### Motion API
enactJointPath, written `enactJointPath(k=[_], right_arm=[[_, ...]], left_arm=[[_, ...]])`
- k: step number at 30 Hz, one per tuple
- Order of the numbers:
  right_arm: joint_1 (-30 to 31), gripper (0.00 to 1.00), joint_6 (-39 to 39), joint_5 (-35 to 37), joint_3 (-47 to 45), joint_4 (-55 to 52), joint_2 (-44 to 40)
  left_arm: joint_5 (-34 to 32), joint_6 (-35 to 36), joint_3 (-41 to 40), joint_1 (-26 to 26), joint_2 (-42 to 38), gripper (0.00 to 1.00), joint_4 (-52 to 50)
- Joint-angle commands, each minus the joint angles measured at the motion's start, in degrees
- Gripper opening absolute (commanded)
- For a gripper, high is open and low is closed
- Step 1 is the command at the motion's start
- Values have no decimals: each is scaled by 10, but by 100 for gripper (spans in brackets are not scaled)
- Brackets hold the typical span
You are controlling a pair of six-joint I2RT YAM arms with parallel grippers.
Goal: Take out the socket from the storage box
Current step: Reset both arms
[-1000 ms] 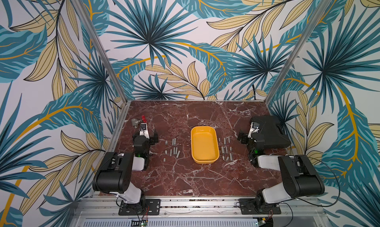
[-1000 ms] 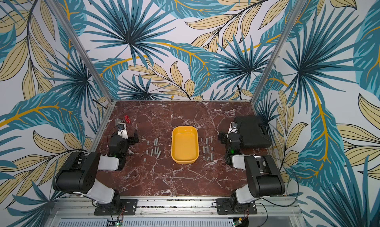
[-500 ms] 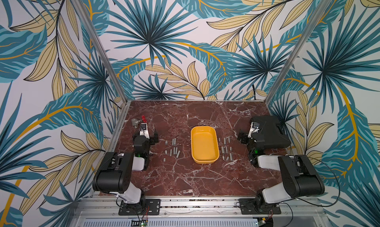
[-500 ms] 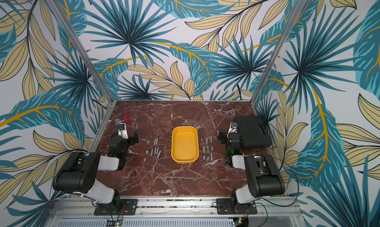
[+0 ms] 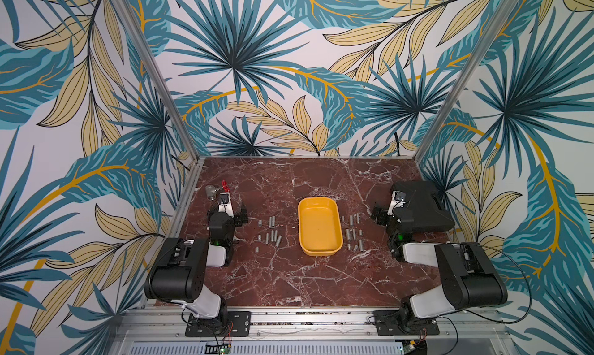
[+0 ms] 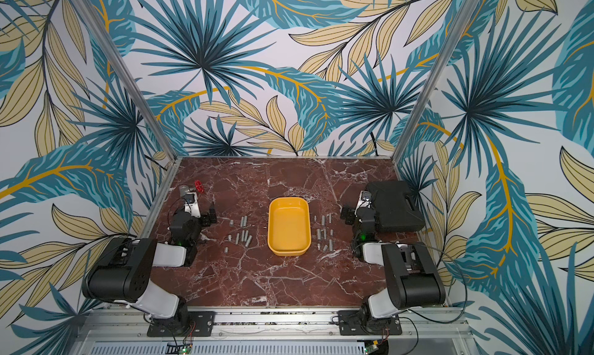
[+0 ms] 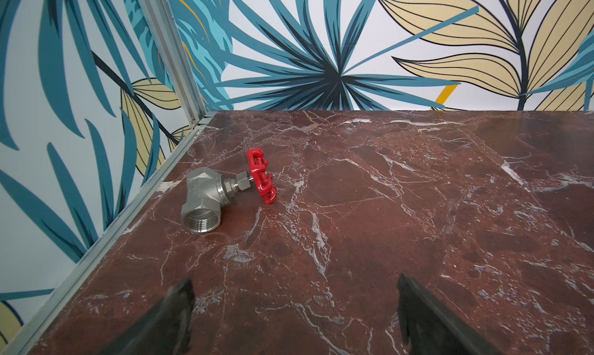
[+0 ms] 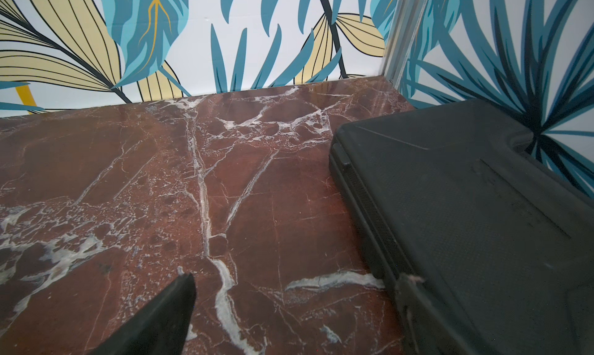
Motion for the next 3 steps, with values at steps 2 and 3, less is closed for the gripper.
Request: enactJointPath(k=[2, 3], right_arm=[[-1, 100, -7, -4, -6, 13, -6], [-1, 100, -7, -4, -7, 13, -6]], left_arm=[[6, -2, 16, 5, 3, 100, -3], [6, -1, 16, 5, 3, 100, -3]])
